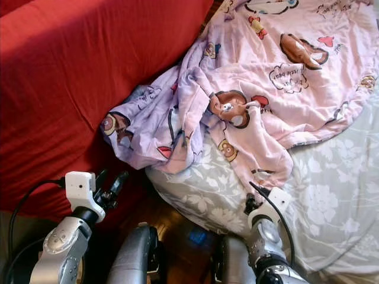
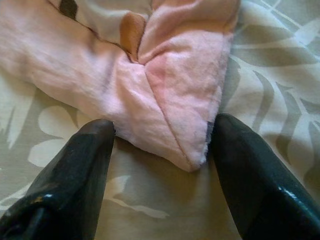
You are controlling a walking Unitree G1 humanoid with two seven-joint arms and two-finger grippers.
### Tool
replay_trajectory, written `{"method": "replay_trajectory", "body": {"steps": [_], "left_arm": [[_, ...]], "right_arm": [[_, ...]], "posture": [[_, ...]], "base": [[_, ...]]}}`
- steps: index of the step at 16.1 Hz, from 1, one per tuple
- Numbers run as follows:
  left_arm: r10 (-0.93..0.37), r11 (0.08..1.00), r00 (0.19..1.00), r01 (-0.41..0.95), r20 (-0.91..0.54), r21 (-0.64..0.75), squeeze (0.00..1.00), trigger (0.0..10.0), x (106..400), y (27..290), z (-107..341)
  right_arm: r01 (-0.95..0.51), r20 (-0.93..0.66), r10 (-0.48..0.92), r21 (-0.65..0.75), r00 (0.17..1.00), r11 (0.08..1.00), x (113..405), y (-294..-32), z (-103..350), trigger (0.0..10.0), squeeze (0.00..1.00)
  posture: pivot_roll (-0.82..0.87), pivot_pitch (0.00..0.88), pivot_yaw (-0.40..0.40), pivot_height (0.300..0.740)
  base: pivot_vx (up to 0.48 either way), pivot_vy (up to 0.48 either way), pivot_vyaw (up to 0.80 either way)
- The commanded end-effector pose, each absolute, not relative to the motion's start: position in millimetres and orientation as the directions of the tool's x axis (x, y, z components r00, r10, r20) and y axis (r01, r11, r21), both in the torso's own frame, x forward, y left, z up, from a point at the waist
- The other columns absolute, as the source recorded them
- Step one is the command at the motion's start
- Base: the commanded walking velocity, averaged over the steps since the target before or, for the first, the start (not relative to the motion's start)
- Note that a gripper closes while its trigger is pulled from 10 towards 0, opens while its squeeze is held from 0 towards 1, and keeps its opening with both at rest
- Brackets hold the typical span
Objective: Clean up the room
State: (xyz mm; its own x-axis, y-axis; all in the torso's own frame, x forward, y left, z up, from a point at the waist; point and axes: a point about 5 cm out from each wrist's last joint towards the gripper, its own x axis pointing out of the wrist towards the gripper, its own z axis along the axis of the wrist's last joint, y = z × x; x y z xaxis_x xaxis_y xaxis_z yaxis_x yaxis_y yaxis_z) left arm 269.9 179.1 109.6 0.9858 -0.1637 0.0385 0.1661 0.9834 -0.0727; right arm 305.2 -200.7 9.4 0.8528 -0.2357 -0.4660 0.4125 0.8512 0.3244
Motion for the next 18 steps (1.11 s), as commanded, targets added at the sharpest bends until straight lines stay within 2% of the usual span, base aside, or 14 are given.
{"method": "replay_trajectory", "body": {"steps": [1, 2, 18], "left_arm": [[-0.151, 0.986, 0.989, 0.151, 0.002, -0.067, 0.00, 10.0, 262.0, 184.3, 103.1], [-0.151, 0.986, 0.988, 0.150, -0.006, -0.069, 0.00, 10.0, 260.4, 183.7, 101.9], [-0.141, 0.987, 0.990, 0.139, -0.021, -0.075, 0.00, 10.0, 261.6, 183.5, 99.7]], "right_arm": [[0.420, -0.512, -0.220, 0.316, 0.830, 0.851, 295.4, -196.0, -2.4, 2.2, 0.00], [0.422, -0.513, -0.223, 0.314, 0.829, 0.850, 295.8, -196.3, -2.0, 0.0, 0.00], [0.415, -0.498, -0.229, 0.303, 0.836, 0.858, 298.4, -196.5, 1.0, 0.0, 0.00]], "posture": [[0.18, 0.393, 0.062, 0.645], [0.18, 0.393, 0.061, 0.645], [0.18, 0.368, 0.053, 0.645]], "base": [[0.000, 0.000, 0.00], [0.000, 0.000, 0.00], [0.000, 0.000, 0.00]]}}
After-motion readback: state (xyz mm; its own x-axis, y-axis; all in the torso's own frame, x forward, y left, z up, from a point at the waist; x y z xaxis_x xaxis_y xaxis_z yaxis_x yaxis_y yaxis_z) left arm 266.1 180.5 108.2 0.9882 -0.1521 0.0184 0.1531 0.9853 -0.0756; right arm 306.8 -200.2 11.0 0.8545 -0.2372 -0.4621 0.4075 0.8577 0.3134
